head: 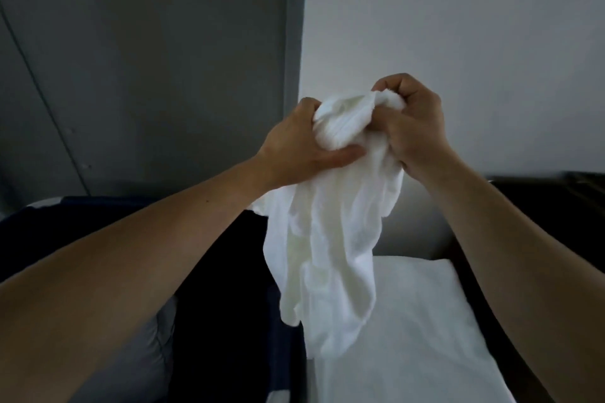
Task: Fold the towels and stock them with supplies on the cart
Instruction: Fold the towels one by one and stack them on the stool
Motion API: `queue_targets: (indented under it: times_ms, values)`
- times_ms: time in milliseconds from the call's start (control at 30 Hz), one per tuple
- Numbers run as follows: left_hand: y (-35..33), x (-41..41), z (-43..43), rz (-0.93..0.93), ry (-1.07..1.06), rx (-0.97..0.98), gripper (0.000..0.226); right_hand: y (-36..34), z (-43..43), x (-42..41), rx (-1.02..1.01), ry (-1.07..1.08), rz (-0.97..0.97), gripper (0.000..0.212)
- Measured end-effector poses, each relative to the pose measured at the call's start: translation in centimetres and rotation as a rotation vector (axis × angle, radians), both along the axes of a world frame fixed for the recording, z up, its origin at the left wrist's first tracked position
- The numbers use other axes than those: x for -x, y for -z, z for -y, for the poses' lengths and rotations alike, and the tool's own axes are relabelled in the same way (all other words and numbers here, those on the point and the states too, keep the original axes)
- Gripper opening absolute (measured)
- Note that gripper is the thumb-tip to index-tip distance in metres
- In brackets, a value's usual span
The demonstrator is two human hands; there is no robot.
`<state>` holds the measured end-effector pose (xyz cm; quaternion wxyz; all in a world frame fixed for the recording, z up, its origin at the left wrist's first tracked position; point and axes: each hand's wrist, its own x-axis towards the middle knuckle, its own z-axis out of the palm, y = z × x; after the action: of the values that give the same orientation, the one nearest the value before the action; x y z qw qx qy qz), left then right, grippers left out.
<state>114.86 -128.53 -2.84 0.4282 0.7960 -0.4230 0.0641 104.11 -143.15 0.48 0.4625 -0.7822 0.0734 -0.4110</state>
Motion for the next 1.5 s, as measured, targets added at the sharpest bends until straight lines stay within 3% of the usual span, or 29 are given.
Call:
queue_targets:
  times_ms: [167,267,400,467,567,633,700,767,900,1033,1133,1200,1267,1367,1500]
  values:
    - [0.5,5.1,3.5,-0.035,0.138,-0.225,0.066,2.2,5.2,7.2,0.143,0.088,-0.15,0.034]
    - [2.6,6.5,4.8,-0.104,0.177,-0.314,0.061,7.1,8.5,10.5,0.219,0.123,-0.305,0.05]
    - [4.8,7.0,5.6,-0.477,0.151,-0.195,0.05,14.6,10.3,14.2,0.098,0.133,-0.774,0.061]
    - [5.2,7.5,6.1,-0.65,0.118,-0.166,0.052,16.3,9.5,15.4,0.002,0.061,-0.9,0.065]
    - [5.1,9.0,7.2,-0.828,0.127,-0.125,0.057,15.3,6.8,15.2,-0.107,-0.037,-0.753,0.088]
    - [4.2,10.2,7.8,-0.921,0.242,-0.103,0.054,14.1,5.1,14.3,-0.085,-0.031,-0.674,0.086]
    - [2.9,10.9,8.1,-0.919,0.393,-0.113,0.044,12.9,4.5,13.3,-0.045,0.076,-0.606,0.048]
    - [1.4,10.6,8.2,-0.843,0.448,-0.082,0.035,11.6,5.4,13.2,-0.14,0.191,-0.468,0.014]
    - [-2.0,8.6,7.2,-0.665,0.308,0.026,0.025,8.5,10.0,14.9,-0.272,0.282,-0.218,0.027]
    - [-3.4,8.2,6.9,-0.652,0.26,0.073,0.029,6.7,13.1,15.5,-0.221,0.312,-0.225,0.034]
    - [-3.3,9.8,8.5,-0.54,0.183,-0.004,0.044,6.8,12.7,15.4,-0.114,0.133,-0.448,0.031]
    - [-3.0,11.2,10.0,-0.464,0.114,-0.051,0.049,6.9,11.5,15.2,0.007,0.089,-0.349,0.052]
    - [-2.7,12.5,11.3,-0.45,0.071,-0.053,0.05,6.8,9.9,15.1,0.112,0.078,-0.187,0.059]
    - [-2.5,13.8,12.4,-0.522,0.077,-0.058,0.057,7.3,8.3,14.3,0.215,-0.022,-0.268,0.068]
    - [-2.2,14.0,11.3,-0.798,0.186,-0.095,0.056,7.5,8.7,13.4,0.102,0.037,-0.224,0.016]
